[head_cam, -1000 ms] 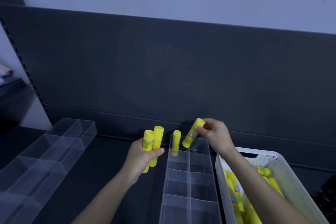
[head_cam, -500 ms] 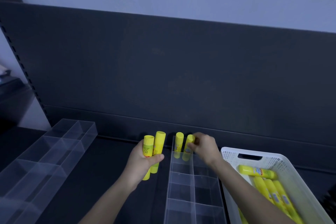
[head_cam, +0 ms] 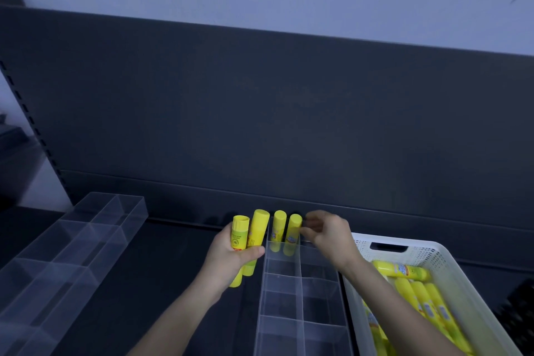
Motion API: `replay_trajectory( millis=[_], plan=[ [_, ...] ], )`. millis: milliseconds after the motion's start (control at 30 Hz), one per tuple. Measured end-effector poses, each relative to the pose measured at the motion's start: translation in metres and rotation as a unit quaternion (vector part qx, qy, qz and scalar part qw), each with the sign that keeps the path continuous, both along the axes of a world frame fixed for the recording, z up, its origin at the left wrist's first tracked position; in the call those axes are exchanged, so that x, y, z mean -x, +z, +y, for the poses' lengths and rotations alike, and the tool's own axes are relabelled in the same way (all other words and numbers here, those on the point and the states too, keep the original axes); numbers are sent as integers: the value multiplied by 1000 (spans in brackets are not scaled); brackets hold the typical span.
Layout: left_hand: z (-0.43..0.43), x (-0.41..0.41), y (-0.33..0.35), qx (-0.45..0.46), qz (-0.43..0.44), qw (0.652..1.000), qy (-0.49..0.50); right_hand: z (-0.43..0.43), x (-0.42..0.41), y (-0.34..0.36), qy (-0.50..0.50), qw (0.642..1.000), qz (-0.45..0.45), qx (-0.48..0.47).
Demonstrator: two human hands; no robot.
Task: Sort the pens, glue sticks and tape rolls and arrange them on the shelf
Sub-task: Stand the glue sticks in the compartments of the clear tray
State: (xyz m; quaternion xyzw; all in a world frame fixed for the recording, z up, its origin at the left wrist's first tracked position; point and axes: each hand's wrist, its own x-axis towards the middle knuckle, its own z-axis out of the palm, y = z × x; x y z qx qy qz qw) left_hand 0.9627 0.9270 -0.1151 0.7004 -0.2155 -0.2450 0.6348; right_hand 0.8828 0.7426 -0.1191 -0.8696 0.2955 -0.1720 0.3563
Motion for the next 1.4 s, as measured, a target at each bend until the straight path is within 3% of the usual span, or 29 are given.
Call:
replay_trajectory(
  millis=[67,233,367,567,700,833,967,1267,1400],
  plan=[
    [-4,5,4,12,0,1000,-13,4,9,8,12,999,-30,-23],
    [-15,15,10,17,-14,999,-48,19,27,32,95,970,-100,-198],
    [-24,24,13,25,-23,997,-75,24,32,41,150,956,-117,-225],
    [-29,26,11,11,-36,996,-87,18,36,43,116,966,-122,-193],
    [-19,17,10,-34,-70,997,-29,-13,36,53,-14,994,-105,-16],
    [-13,16,7,-47,-48,997,-39,-21,19,36,-17,998,-4,59],
    [-11,10,4,-52,24,997,-47,-18,2,10,3,995,55,85],
    [-6,-1,-8,-77,-114,990,-33,-18,-5,-9,6,991,101,93],
    [-7,-3,-8,-71,-127,989,-7,-17,-7,-7,7,990,116,86]
  ],
)
